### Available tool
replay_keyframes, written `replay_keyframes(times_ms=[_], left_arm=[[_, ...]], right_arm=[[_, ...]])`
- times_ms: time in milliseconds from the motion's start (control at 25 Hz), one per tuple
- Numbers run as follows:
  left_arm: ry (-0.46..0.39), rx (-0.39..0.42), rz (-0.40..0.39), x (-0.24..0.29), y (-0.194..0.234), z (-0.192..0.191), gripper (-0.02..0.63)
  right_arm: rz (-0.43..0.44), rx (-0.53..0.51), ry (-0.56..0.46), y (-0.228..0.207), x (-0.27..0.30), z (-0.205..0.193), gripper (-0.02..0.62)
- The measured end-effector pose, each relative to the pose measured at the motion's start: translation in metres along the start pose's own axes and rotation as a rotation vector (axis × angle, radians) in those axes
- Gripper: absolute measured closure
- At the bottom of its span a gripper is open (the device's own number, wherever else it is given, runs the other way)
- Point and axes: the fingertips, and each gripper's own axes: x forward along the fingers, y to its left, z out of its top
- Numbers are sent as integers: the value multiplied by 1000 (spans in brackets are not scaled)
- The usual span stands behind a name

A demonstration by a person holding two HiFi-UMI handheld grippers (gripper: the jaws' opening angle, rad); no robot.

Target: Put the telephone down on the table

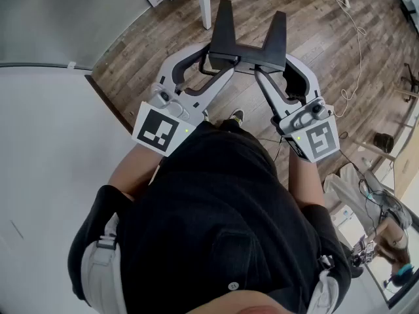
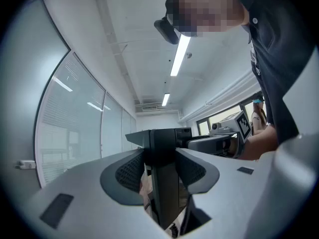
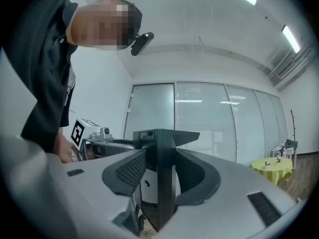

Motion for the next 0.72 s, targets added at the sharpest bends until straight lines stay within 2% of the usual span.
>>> replay_keyframes(times_ms=[320,480,720], left_arm=[[-1,-1,6,21,-8,2,410],[13,-9,13,30,-9,1,410],[13,-10,21,47,-12,5,408]], right_arm=[[-3,7,7,-19,-11,-1,399],[16,45,-14,-25,-13,2,399],[4,21,-1,-44,-19,1,399]])
